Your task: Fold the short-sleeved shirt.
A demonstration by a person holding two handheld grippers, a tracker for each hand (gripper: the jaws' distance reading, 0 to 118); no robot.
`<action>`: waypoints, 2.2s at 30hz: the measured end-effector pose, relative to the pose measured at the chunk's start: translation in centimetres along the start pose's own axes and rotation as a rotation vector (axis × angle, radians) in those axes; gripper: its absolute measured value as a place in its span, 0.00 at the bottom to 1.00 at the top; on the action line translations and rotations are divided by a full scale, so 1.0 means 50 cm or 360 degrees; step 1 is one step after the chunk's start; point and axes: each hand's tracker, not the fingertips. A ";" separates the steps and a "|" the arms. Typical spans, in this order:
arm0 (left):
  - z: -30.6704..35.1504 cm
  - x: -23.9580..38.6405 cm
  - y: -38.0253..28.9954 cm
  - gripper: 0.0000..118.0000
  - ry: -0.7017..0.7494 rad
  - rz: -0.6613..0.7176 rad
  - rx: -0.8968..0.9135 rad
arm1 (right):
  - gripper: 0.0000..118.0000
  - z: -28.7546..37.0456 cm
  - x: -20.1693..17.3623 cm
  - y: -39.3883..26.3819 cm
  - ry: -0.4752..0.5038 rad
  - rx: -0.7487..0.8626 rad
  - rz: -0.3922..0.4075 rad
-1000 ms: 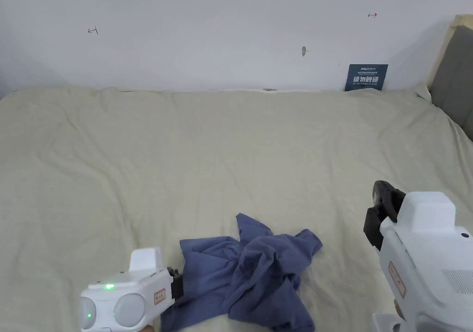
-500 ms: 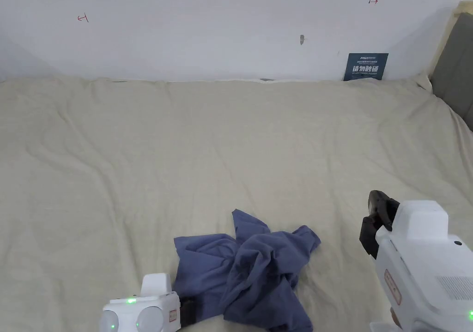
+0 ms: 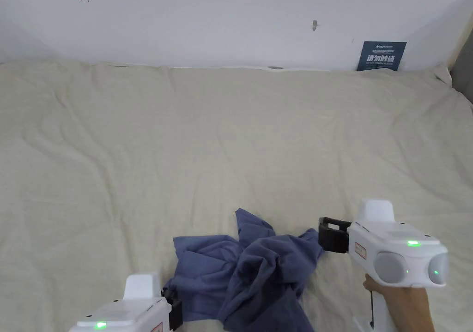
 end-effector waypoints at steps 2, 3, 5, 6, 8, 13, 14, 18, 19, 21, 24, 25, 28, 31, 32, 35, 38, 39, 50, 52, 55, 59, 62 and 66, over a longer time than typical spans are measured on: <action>0.010 0.003 0.004 0.04 -0.0016 -0.0012 0.0020 | 0.94 -0.050 -0.010 -0.002 0.0031 -0.0120 0.0019; 0.013 0.002 0.005 0.04 -0.0030 -0.0014 0.0026 | 0.94 -0.082 -0.010 -0.004 0.0035 -0.0178 -0.0015; 0.011 0.002 0.008 0.04 -0.0041 -0.0015 0.0021 | 0.93 -0.121 -0.023 -0.006 0.0032 -0.0303 -0.0026; 0.010 0.000 0.007 0.04 -0.0042 -0.0016 0.0018 | 0.93 -0.130 -0.035 -0.008 0.0079 -0.0341 -0.0047; 0.005 -0.006 0.006 0.04 -0.0045 -0.0010 0.0005 | 0.92 -0.153 -0.050 -0.015 0.0114 -0.0398 0.0004; 0.008 -0.014 0.004 0.04 -0.0073 -0.0011 -0.0012 | 0.24 -0.140 -0.090 -0.028 0.0250 -0.0409 0.0112; 0.011 -0.017 0.004 0.04 -0.0091 -0.0004 -0.0003 | 0.19 -0.130 -0.092 -0.026 0.0218 -0.0357 0.0185; 0.019 -0.027 0.019 0.04 -0.0175 0.0125 0.0039 | 0.13 -0.070 -0.085 -0.003 0.0178 -0.0218 0.0274; 0.023 -0.029 0.027 0.04 -0.0184 0.0145 0.0052 | 0.13 -0.050 -0.079 0.008 0.0179 -0.0176 0.0249; 0.033 -0.028 0.055 0.04 -0.0189 0.0149 0.0085 | 0.13 -0.004 -0.056 0.040 0.0187 -0.0070 0.0224; 0.050 -0.037 0.118 0.04 -0.0187 0.0157 0.0198 | 0.13 0.064 -0.027 0.100 0.0128 0.0087 0.0303; 0.056 -0.042 0.145 0.04 -0.0176 0.0157 0.0234 | 0.13 0.086 -0.018 0.120 0.0113 0.0128 0.0301; 0.085 -0.068 0.244 0.04 -0.0128 0.0146 0.0370 | 0.13 0.140 0.023 0.196 0.0070 0.0273 0.0285; 0.117 -0.101 0.354 0.04 -0.0053 0.0116 0.0509 | 0.13 0.184 0.058 0.273 0.0024 0.0400 0.0269; 0.129 -0.109 0.396 0.04 -0.0008 0.0101 0.0543 | 0.13 0.198 0.068 0.301 -0.0006 0.0437 0.0275; 0.164 -0.129 0.511 0.04 0.0120 0.0041 0.0679 | 0.13 0.230 0.084 0.375 -0.0058 0.0555 0.0272; 0.210 -0.125 0.616 0.04 0.0172 0.0033 0.0805 | 0.13 0.257 0.086 0.446 -0.0056 0.0669 0.0236; 0.223 -0.123 0.647 0.04 0.0187 0.0024 0.0852 | 0.13 0.264 0.085 0.468 -0.0058 0.0705 0.0228; 0.245 -0.094 0.904 0.04 0.0375 0.0001 0.1081 | 0.13 0.256 0.055 0.631 -0.0168 0.0962 0.0224; 0.215 -0.099 0.917 0.04 0.0404 0.0015 0.1074 | 0.13 0.236 0.050 0.634 -0.0167 0.0962 0.0219; 0.162 -0.106 0.906 0.04 0.0437 0.0024 0.1036 | 0.13 0.193 0.039 0.615 -0.0164 0.0947 0.0235; 0.072 -0.131 0.841 0.04 0.0476 -0.0005 0.0930 | 0.13 0.121 0.031 0.552 -0.0136 0.0821 0.0211; 0.007 -0.158 0.768 0.04 0.0483 -0.0020 0.0808 | 0.13 0.066 0.029 0.480 -0.0127 0.0726 0.0167; -0.050 -0.192 0.642 0.04 0.0491 -0.0048 0.0643 | 0.13 0.013 0.029 0.363 -0.0089 0.0563 0.0078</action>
